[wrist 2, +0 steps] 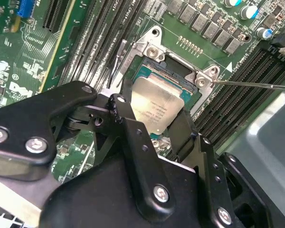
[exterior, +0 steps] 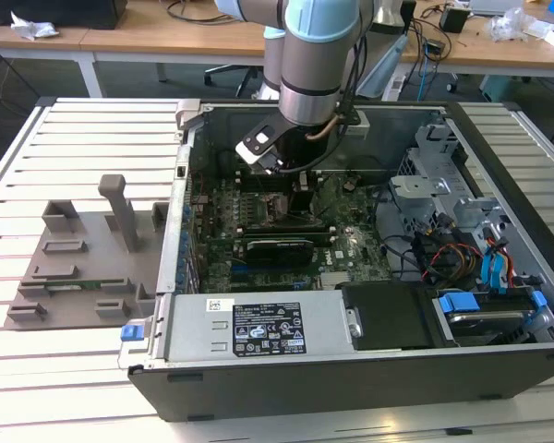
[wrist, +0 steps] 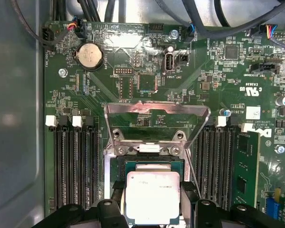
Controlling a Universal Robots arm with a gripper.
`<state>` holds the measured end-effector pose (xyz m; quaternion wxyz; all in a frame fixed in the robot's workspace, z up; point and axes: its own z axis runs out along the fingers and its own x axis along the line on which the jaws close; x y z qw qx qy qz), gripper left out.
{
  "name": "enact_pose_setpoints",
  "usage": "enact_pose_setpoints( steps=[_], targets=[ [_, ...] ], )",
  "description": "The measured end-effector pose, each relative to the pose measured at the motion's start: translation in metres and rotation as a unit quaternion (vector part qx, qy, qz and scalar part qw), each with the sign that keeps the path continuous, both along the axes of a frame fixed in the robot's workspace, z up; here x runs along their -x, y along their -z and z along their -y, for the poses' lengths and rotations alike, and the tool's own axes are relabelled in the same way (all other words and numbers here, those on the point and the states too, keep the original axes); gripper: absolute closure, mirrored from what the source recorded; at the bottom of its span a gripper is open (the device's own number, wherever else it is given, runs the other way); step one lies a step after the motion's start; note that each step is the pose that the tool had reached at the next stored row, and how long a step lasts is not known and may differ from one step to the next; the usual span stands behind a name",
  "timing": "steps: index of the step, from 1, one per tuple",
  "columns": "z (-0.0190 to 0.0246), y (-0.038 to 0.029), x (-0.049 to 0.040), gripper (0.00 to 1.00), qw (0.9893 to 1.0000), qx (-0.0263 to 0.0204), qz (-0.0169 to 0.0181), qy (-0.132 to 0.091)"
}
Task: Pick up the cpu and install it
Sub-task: 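Place the cpu into insertion slot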
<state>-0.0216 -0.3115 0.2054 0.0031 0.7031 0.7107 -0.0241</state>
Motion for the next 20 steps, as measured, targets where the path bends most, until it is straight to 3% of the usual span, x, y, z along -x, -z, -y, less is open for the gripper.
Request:
enact_pose_setpoints(
  steps=[18, 20],
  targets=[
    [-0.0025, 0.0069, 0.0011, 0.45, 1.0000, 0.0000, 0.0000, 0.000],
    [-0.0025, 0.0070, 0.0011, 0.38, 1.0000, 0.0000, 0.0000, 0.000]
  ],
)
